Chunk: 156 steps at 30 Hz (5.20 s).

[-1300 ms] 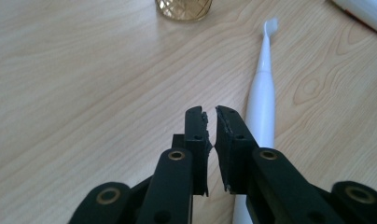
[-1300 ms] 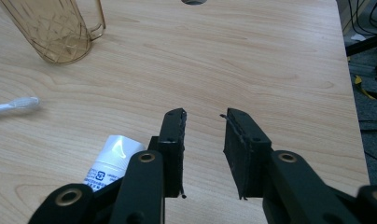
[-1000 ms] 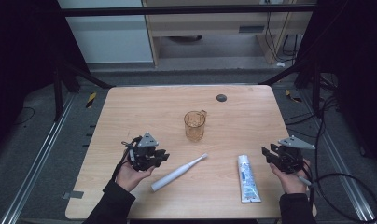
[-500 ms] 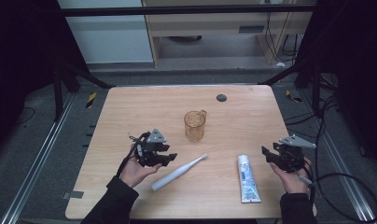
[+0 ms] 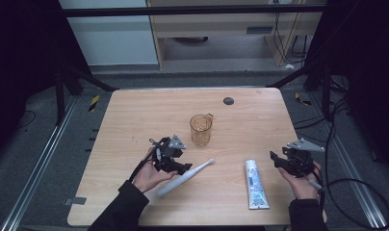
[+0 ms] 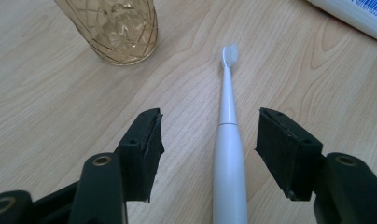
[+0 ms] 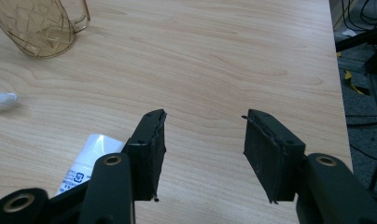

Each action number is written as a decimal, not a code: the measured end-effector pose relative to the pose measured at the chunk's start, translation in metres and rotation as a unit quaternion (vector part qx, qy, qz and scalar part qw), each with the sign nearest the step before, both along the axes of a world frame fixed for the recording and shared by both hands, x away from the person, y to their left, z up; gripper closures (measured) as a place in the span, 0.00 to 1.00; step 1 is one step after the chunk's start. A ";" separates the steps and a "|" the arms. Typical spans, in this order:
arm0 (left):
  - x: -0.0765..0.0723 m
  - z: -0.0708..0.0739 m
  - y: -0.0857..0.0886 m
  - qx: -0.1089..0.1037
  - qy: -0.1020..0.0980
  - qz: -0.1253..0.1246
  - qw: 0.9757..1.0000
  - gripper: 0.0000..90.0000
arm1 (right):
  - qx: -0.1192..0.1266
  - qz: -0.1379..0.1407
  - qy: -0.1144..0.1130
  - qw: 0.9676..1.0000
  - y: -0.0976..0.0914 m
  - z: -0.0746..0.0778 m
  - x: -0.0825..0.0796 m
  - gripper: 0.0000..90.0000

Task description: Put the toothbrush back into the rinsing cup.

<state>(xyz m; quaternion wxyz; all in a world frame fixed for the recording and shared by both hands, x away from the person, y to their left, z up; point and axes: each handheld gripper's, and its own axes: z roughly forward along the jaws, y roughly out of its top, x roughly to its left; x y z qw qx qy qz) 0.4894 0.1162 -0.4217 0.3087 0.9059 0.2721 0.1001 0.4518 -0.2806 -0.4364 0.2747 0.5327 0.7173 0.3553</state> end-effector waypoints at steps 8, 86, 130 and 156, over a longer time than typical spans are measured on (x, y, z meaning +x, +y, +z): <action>0.000 -0.004 -0.008 0.014 0.011 -0.009 1.000 0.44 | 0.001 0.000 0.002 1.000 -0.001 0.001 0.000 0.53; 0.014 -0.047 -0.032 0.103 0.104 -0.027 0.989 0.74 | -0.011 0.022 0.036 0.999 0.006 -0.009 0.005 0.56; 0.010 -0.016 -0.011 0.054 0.072 0.004 0.996 0.75 | -0.012 0.022 0.044 0.999 0.006 -0.013 0.007 0.58; 0.006 0.019 0.014 -0.028 0.007 0.050 0.998 0.75 | -0.013 0.022 0.046 0.999 0.006 -0.014 0.007 0.58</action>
